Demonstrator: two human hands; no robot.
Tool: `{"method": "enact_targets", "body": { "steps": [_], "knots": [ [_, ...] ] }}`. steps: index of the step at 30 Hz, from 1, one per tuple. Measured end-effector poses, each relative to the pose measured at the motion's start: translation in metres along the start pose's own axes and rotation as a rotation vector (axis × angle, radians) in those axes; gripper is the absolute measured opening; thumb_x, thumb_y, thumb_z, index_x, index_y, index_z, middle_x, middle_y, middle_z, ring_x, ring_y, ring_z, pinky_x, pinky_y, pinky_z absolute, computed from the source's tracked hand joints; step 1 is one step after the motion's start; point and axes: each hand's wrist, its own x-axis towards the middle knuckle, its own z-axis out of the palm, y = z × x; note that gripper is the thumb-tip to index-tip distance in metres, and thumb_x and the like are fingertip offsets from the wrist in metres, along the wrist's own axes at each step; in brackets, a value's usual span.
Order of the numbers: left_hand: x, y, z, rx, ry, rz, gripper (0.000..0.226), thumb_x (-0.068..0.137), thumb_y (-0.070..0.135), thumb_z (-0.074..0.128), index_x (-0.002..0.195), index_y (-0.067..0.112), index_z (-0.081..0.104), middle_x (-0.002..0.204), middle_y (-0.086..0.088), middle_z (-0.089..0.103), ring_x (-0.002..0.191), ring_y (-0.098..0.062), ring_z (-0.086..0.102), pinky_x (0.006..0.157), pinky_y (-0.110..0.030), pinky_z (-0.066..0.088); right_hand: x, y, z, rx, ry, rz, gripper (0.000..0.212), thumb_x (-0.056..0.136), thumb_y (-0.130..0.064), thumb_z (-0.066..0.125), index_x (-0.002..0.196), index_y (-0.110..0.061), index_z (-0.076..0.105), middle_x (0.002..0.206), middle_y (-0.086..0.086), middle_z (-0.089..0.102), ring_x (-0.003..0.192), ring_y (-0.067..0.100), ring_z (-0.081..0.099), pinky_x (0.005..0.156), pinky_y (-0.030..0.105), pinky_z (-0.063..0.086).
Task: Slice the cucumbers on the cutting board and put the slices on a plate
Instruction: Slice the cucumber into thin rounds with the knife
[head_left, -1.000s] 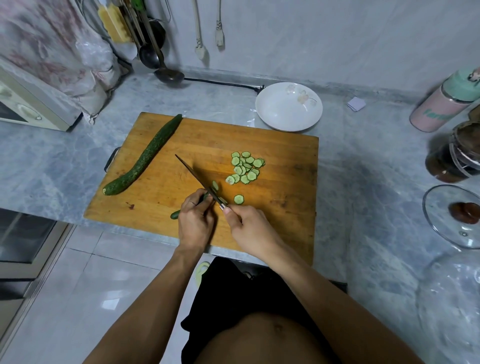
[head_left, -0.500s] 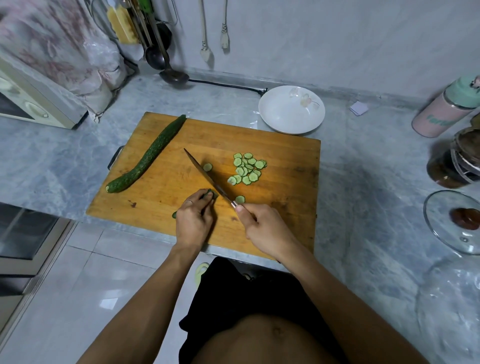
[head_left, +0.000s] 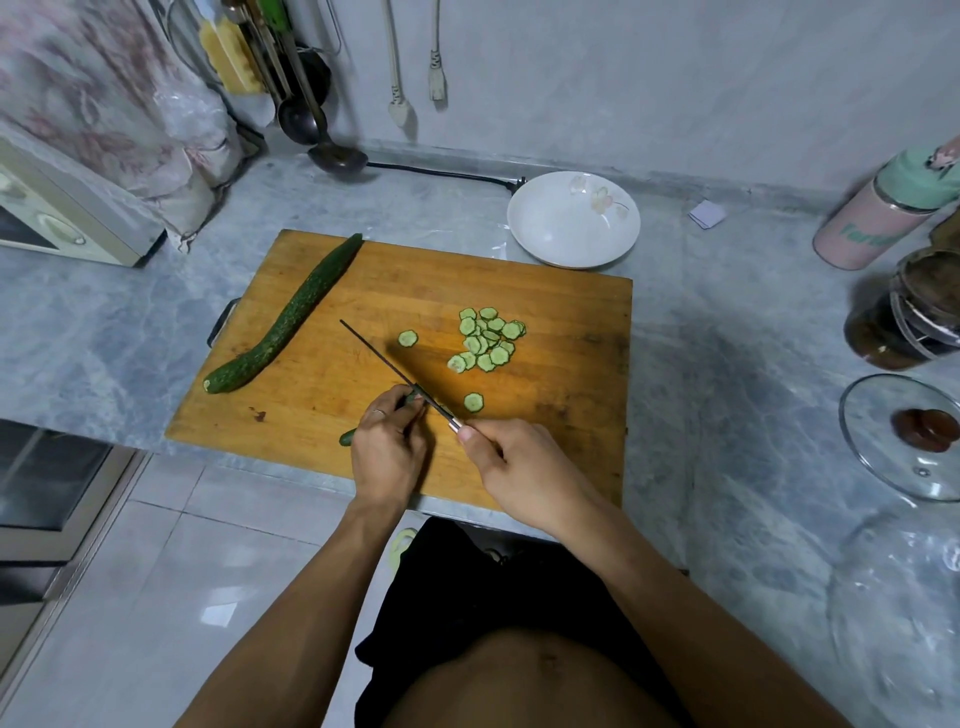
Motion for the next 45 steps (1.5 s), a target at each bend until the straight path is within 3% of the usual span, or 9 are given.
{"method": "enact_targets", "body": {
  "steps": [9, 18, 22, 27, 31, 33, 36, 40, 45],
  "knots": [
    [-0.002, 0.004, -0.003, 0.035, -0.004, 0.038, 0.018, 0.081, 0.004, 0.061, 0.093, 0.003, 0.076, 0.113, -0.008, 0.069, 0.096, -0.028, 0.066, 0.066, -0.033, 0.056, 0.002, -0.007, 0.006, 0.021, 0.019, 0.025, 0.04, 0.105, -0.042, 0.04, 0.067, -0.033, 0.048, 0.065, -0.005, 0.042, 0.06, 0.012, 0.04, 0.05, 0.029, 0.032],
    [0.0, 0.01, -0.006, 0.036, -0.006, 0.024, 0.022, 0.08, 0.007, 0.06, 0.095, 0.006, 0.076, 0.116, -0.006, 0.069, 0.097, -0.026, 0.067, 0.065, -0.032, 0.054, 0.024, 0.004, 0.024, 0.011, 0.073, 0.027, 0.03, 0.105, -0.038, 0.042, 0.109, -0.023, 0.067, 0.059, -0.007, 0.042, 0.059, 0.016, 0.041, 0.06, 0.027, 0.035],
    [0.0, 0.008, -0.005, 0.031, -0.014, -0.021, 0.022, 0.082, 0.0, 0.067, 0.102, 0.005, 0.075, 0.117, -0.007, 0.068, 0.098, -0.027, 0.067, 0.072, -0.036, 0.057, 0.029, 0.009, 0.013, 0.013, 0.058, 0.026, 0.03, 0.105, -0.039, 0.042, 0.102, -0.023, 0.067, 0.065, -0.007, 0.047, 0.061, 0.016, 0.042, 0.055, 0.026, 0.032],
    [0.003, 0.013, -0.01, 0.002, 0.009, -0.054, 0.022, 0.086, 0.0, 0.066, 0.106, 0.004, 0.073, 0.117, -0.007, 0.068, 0.098, -0.027, 0.066, 0.083, -0.022, 0.048, 0.029, 0.014, -0.015, 0.011, 0.028, -0.04, 0.041, 0.106, -0.037, 0.045, 0.064, -0.036, 0.047, 0.051, -0.016, 0.051, 0.047, -0.002, 0.047, 0.047, 0.018, 0.031],
    [0.008, 0.016, -0.023, -0.101, 0.11, -0.132, 0.023, 0.087, 0.004, 0.065, 0.109, 0.006, 0.073, 0.119, -0.006, 0.067, 0.108, -0.017, 0.06, 0.095, -0.014, 0.04, 0.028, 0.021, -0.036, -0.1, 0.017, -0.113, 0.024, 0.102, -0.044, 0.049, 0.104, -0.029, 0.067, 0.067, -0.009, 0.056, 0.06, 0.007, 0.049, 0.052, 0.027, 0.034],
    [0.011, 0.026, -0.034, -0.182, 0.276, -0.151, 0.022, 0.089, 0.004, 0.064, 0.109, 0.006, 0.073, 0.119, -0.005, 0.065, 0.109, -0.008, 0.056, 0.095, -0.012, 0.04, 0.027, 0.024, -0.045, -0.224, 0.052, -0.117, 0.038, 0.099, -0.049, 0.053, 0.125, -0.022, 0.06, 0.084, -0.008, 0.064, 0.079, 0.015, 0.057, 0.06, 0.029, 0.039],
    [0.019, 0.044, -0.051, -0.21, 0.432, -0.002, 0.017, 0.089, 0.002, 0.063, 0.104, 0.003, 0.072, 0.11, -0.007, 0.064, 0.103, -0.011, 0.057, 0.091, -0.014, 0.041, 0.025, 0.028, -0.055, -0.382, 0.068, -0.134, 0.047, 0.096, -0.05, 0.057, 0.13, -0.018, 0.052, 0.098, -0.003, 0.07, 0.085, 0.018, 0.065, 0.066, 0.033, 0.048],
    [0.038, 0.055, -0.051, -0.18, -0.058, 0.268, 0.015, 0.085, 0.011, 0.066, 0.097, 0.01, 0.075, 0.096, 0.0, 0.068, 0.091, -0.009, 0.06, 0.082, -0.028, 0.05, 0.021, 0.033, -0.053, -0.514, 0.039, -0.171, 0.044, 0.095, -0.051, 0.058, 0.123, -0.019, 0.046, 0.092, -0.003, 0.068, 0.073, 0.018, 0.064, 0.059, 0.033, 0.047],
    [0.058, 0.058, -0.029, -0.101, -0.542, 0.266, 0.023, 0.084, 0.024, 0.062, 0.104, 0.021, 0.073, 0.11, 0.006, 0.062, 0.104, -0.01, 0.057, 0.093, -0.026, 0.044, 0.014, 0.036, -0.044, -0.614, 0.025, -0.204, 0.044, 0.095, -0.054, 0.057, 0.117, -0.018, 0.044, 0.081, -0.003, 0.062, 0.07, 0.024, 0.063, 0.055, 0.034, 0.038]
  ]
}}
